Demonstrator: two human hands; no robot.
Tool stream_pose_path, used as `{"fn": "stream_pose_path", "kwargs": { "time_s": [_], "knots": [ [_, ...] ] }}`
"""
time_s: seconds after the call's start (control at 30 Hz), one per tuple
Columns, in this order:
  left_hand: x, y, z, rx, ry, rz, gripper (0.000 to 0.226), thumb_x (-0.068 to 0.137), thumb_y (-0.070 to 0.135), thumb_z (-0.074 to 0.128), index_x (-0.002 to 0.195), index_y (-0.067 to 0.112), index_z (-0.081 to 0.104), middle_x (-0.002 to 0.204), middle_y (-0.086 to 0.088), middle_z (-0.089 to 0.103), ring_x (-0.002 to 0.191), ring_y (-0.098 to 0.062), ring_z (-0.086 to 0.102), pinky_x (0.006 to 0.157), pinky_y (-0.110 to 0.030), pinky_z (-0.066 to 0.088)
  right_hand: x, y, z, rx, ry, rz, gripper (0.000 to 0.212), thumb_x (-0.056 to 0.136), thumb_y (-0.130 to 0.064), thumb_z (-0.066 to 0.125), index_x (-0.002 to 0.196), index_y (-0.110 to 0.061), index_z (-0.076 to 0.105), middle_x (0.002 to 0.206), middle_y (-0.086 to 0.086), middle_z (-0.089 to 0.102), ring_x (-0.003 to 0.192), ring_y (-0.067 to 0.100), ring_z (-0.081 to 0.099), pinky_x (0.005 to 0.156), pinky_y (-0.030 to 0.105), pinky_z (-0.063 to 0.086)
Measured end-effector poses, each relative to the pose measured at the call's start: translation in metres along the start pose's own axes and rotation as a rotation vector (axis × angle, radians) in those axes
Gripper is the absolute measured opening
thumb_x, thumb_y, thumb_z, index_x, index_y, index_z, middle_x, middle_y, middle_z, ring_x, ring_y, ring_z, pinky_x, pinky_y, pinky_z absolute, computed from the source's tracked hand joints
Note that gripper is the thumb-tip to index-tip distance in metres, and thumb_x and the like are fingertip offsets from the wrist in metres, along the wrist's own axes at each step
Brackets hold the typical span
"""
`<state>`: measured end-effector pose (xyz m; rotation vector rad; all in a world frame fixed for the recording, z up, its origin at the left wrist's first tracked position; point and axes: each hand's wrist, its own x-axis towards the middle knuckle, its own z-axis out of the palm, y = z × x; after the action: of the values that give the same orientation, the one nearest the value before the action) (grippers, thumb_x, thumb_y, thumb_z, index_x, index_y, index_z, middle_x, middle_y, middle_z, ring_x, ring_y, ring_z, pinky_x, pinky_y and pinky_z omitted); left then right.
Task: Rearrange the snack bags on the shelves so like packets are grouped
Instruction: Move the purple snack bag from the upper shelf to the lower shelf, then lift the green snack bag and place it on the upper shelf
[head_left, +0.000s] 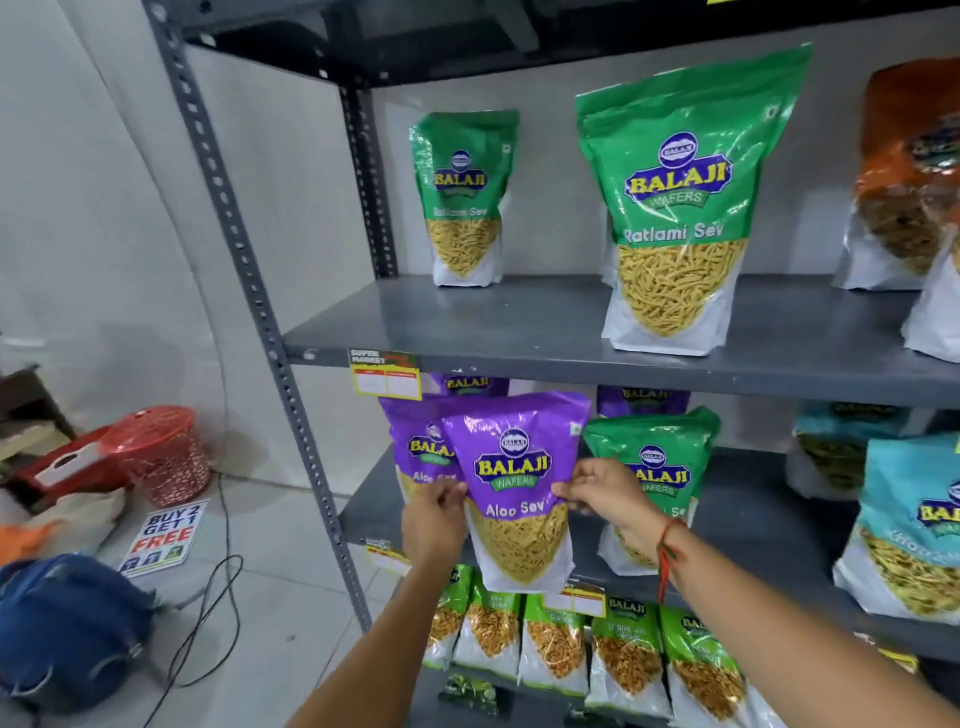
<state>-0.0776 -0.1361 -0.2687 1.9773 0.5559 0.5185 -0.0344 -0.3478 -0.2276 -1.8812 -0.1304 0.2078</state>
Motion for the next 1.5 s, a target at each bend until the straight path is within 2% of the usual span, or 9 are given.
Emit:
{"fn": "stream_pose_path", "kwargs": {
  "time_s": [0.2,0.43,0.6,0.83,0.93,1.0,1.17,1.4,1.5],
  "knots": [
    [0.041,-0.02,0.056,0.008,-0.122,-0.092,0.02,0.087,0.036,0.061,0.082,0.022,0.075,0.076,-0.008,0.075,0.075,-0.031,0.069,0.069,-0.034,0.056,0.041,0.036,0.003,-0.036,0.158,0.061,0.007,0.078,-0.014,0.074,0.078,-0.018,0.069,0.082,0.004,0.076,0.074,0.015,0.072,0.067,0.028,0.058],
    [0.064,-0.03,0.083,-0.007,-0.122,-0.077,0.019,0.09,0.024,0.06,0.094,0.016,0.077,0.089,-0.013,0.076,0.079,-0.028,0.064,0.069,-0.031,0.048,0.071,0.062,0.014,-0.083,0.215,0.051,0.01,0.076,-0.015,0.076,0.073,-0.022,0.07,0.076,0.004,0.077,0.072,0.017,0.073,0.075,0.042,0.061],
    [0.062,-0.027,0.083,0.02,-0.103,-0.069,0.02,0.092,0.022,0.059,0.093,0.017,0.078,0.081,-0.01,0.073,0.068,-0.023,0.055,0.06,-0.027,0.035,0.076,0.068,0.021,-0.16,0.237,0.013,0.014,0.079,-0.017,0.074,0.071,-0.022,0.065,0.075,0.001,0.075,0.069,0.013,0.072,0.07,0.039,0.062],
    [0.048,-0.024,0.082,-0.102,-0.118,-0.139,0.024,0.09,0.032,0.061,0.103,0.016,0.075,0.094,-0.011,0.076,0.08,-0.026,0.063,0.07,-0.031,0.044,0.063,0.068,0.021,-0.099,0.281,-0.017,0.022,0.08,-0.016,0.072,0.066,-0.028,0.063,0.071,-0.002,0.074,0.07,0.015,0.073,0.068,0.038,0.062],
    [0.027,-0.025,0.077,-0.151,-0.084,-0.174,0.025,0.091,0.034,0.06,0.091,0.012,0.073,0.079,-0.008,0.073,0.076,-0.028,0.064,0.065,-0.032,0.043,0.046,0.07,0.018,0.007,0.3,-0.015,0.005,0.08,-0.016,0.073,0.084,-0.016,0.07,0.079,0.0,0.076,0.071,0.017,0.074,0.062,0.032,0.061],
    [0.002,-0.028,0.075,-0.148,-0.079,-0.212,0.027,0.092,0.034,0.059,0.08,0.011,0.068,0.065,-0.004,0.063,0.061,-0.019,0.055,0.054,-0.027,0.037,0.031,0.073,0.012,0.034,0.318,-0.008,0.018,0.08,-0.02,0.073,0.098,-0.017,0.068,0.084,0.001,0.075,0.068,0.015,0.073,0.054,0.025,0.058],
    [-0.062,-0.032,0.092,-0.119,-0.188,-0.193,0.034,0.089,0.036,0.062,0.084,0.004,0.073,0.063,-0.003,0.063,0.057,-0.012,0.051,0.055,-0.026,0.036,-0.015,0.085,-0.022,0.018,0.359,0.006,0.003,0.078,-0.024,0.074,0.077,-0.021,0.073,0.074,-0.004,0.074,0.063,0.011,0.07,0.047,0.027,0.056],
    [-0.092,0.029,0.122,-0.111,-0.289,-0.095,0.026,0.09,0.02,0.06,0.08,-0.001,0.071,0.063,-0.012,0.063,0.064,-0.024,0.057,0.054,-0.031,0.038,-0.056,0.106,-0.099,-0.068,0.48,0.108,0.01,0.077,-0.03,0.071,0.067,-0.026,0.071,0.074,-0.001,0.076,0.063,0.025,0.072,0.059,0.043,0.062],
    [-0.085,0.043,0.137,-0.039,-0.347,-0.084,0.017,0.09,0.02,0.061,0.092,0.01,0.074,0.091,-0.002,0.072,0.089,-0.022,0.061,0.072,-0.027,0.041,-0.051,0.117,-0.12,-0.123,0.471,0.123,0.011,0.078,-0.032,0.068,0.067,-0.03,0.069,0.079,-0.003,0.076,0.074,0.021,0.072,0.068,0.044,0.061]
  ]
}}
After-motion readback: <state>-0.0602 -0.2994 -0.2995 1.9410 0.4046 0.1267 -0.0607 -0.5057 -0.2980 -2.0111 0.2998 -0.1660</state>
